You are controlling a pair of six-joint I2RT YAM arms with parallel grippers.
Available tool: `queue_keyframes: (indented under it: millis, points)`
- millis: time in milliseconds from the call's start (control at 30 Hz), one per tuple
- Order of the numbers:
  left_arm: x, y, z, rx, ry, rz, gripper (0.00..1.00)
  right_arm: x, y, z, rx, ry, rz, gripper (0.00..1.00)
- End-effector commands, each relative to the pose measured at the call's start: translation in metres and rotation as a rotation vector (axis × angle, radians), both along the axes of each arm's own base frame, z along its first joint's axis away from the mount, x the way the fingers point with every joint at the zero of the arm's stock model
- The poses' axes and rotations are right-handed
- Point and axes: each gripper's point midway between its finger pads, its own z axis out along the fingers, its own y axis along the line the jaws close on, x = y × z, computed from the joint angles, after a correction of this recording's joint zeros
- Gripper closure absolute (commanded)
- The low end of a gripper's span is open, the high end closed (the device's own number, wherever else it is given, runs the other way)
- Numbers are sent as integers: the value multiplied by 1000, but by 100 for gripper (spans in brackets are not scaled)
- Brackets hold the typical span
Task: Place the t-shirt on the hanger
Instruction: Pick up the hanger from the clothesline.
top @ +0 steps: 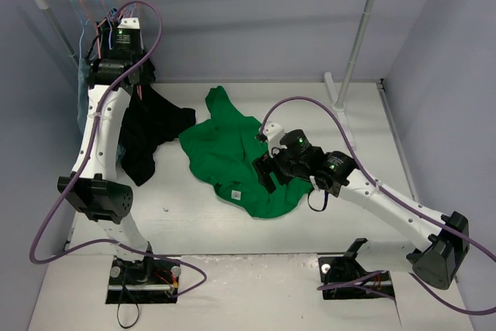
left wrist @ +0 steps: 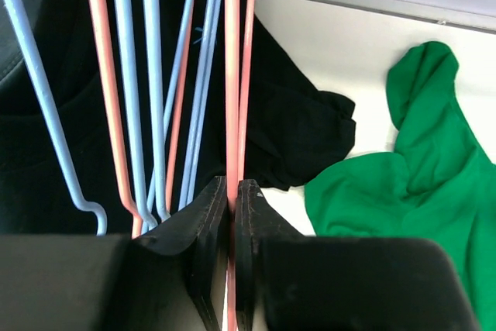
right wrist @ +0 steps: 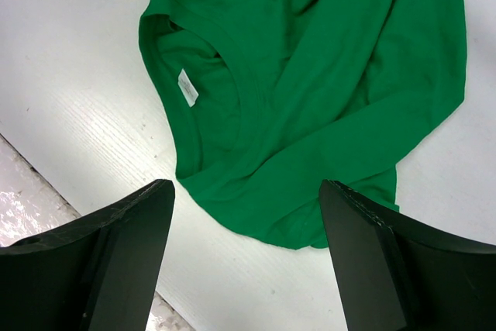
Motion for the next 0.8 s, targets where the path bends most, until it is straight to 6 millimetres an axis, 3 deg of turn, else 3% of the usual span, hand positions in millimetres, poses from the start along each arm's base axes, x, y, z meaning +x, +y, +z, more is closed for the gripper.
queue_keyframes:
  millis: [0,267,467,633,767]
  points:
    - [4,-1,50,-14,-164,-29,100,12,13,29,71,-69,6,23]
    - [-2,-14,93,-7,-306,-139,100,13,14,30,71,-70,6,23]
    - [-21,-22,109,-22,-343,-200,100,13,13,32,71,-76,0,23]
    - [-37,-31,99,-69,-308,-238,100,13,10,33,71,-79,-10,23]
    - [-63,-45,66,-135,-229,-291,100,16,5,35,71,-94,-43,23]
